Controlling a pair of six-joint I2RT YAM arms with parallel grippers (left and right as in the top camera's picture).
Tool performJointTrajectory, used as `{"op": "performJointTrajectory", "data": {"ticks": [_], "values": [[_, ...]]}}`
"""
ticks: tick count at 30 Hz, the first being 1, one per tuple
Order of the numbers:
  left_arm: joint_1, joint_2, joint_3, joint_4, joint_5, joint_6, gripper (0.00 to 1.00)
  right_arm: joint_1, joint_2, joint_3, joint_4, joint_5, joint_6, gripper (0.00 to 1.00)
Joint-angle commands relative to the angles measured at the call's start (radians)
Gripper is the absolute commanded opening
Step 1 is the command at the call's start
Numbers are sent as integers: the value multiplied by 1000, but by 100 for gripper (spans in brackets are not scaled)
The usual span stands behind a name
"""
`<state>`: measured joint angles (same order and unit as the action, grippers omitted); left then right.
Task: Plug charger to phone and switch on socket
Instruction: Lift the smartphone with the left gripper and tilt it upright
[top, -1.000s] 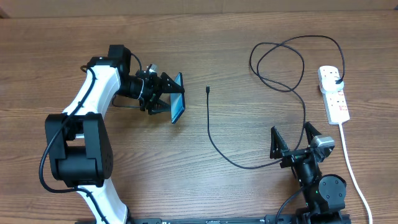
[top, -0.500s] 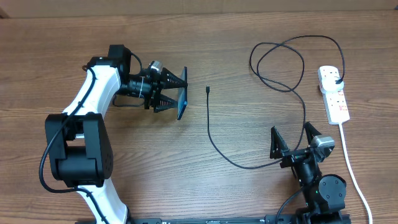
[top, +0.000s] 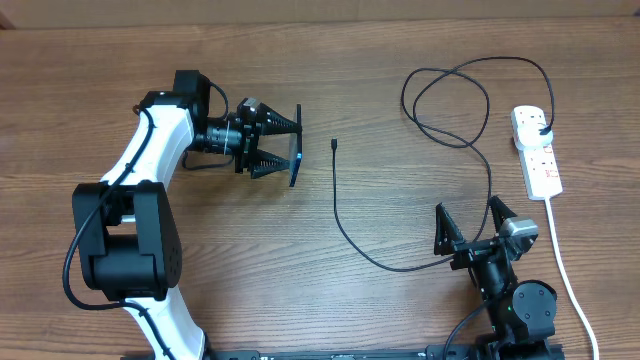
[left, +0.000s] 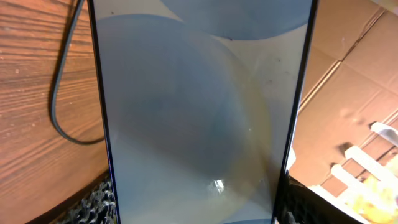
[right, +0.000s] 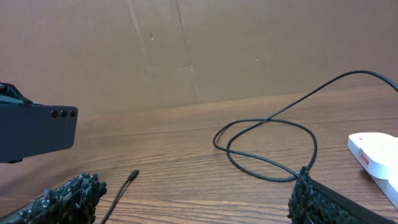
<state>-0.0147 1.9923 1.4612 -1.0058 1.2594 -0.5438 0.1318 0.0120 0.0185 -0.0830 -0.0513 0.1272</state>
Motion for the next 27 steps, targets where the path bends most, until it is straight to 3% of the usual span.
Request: {"op": "performJointTrajectory", "data": {"ticks": [1,27], "values": [[-4,-1,27,0,77,-34,44,3,-9,-11,2,6,3,100],[-5,-1,27,13,65,-37,43,3,-9,-11,2,6,3,100]]}}
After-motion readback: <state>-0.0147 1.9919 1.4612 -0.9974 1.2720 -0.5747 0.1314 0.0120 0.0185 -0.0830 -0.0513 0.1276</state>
